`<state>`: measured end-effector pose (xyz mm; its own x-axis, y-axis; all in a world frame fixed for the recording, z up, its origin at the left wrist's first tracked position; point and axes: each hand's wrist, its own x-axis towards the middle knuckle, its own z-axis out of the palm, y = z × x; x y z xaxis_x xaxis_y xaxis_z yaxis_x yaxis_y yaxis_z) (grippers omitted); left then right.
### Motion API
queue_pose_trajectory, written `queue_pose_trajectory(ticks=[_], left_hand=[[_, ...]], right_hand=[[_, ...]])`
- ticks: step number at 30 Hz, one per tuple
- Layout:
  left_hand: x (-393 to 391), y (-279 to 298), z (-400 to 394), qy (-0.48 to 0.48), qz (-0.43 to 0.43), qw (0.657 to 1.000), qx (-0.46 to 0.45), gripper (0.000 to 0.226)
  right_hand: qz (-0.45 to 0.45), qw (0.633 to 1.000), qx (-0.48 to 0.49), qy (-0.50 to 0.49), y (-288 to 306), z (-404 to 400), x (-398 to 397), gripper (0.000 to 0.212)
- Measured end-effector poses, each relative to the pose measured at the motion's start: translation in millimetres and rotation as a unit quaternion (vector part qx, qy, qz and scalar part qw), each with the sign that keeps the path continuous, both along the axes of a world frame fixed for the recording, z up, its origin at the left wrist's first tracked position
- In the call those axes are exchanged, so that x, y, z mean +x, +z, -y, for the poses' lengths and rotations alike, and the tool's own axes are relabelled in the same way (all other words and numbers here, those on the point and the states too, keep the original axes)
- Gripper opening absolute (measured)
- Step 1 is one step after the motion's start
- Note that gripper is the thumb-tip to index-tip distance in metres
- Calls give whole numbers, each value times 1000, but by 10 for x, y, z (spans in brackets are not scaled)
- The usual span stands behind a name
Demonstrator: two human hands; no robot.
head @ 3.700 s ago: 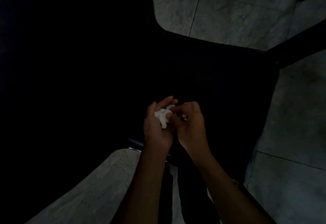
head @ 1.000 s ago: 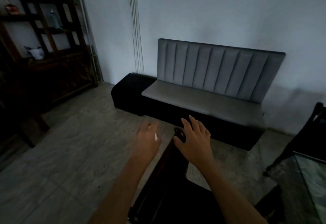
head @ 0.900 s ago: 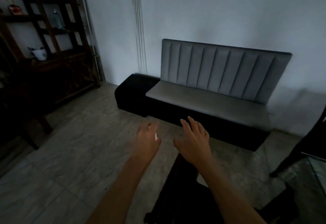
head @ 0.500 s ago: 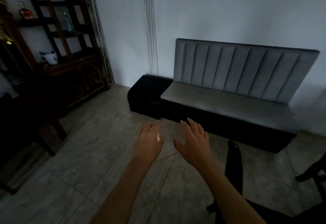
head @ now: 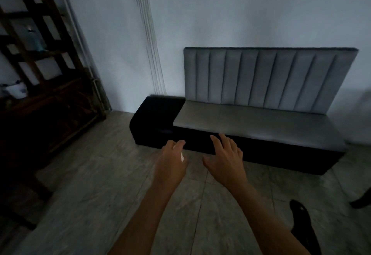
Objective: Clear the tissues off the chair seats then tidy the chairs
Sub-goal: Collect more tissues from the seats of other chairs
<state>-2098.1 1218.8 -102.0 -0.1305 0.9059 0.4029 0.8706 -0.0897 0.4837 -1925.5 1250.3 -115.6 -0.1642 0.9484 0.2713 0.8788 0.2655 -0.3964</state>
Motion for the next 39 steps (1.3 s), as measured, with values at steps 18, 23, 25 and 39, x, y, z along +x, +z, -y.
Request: queue_pose_trajectory(ticks=[18, 23, 25, 39], left_hand=[[1454, -41, -3124, -248, 51, 967, -35, 47], [2055, -15, -3992, -326, 43, 944, -33, 46], [2347, -4, -4318, -361, 46, 930, -52, 46], [4621, -27, -5126, -551, 29, 832, -57, 45]], right_hand=[[25, 970, 10, -242, -2, -2222, 1315, 69], [30, 944, -3, -329, 28, -2838, 1805, 70], [22, 929, -6, -369, 55, -3046, 2025, 70], [-3, 825, -17, -564, -13, -3410, 3706, 69]])
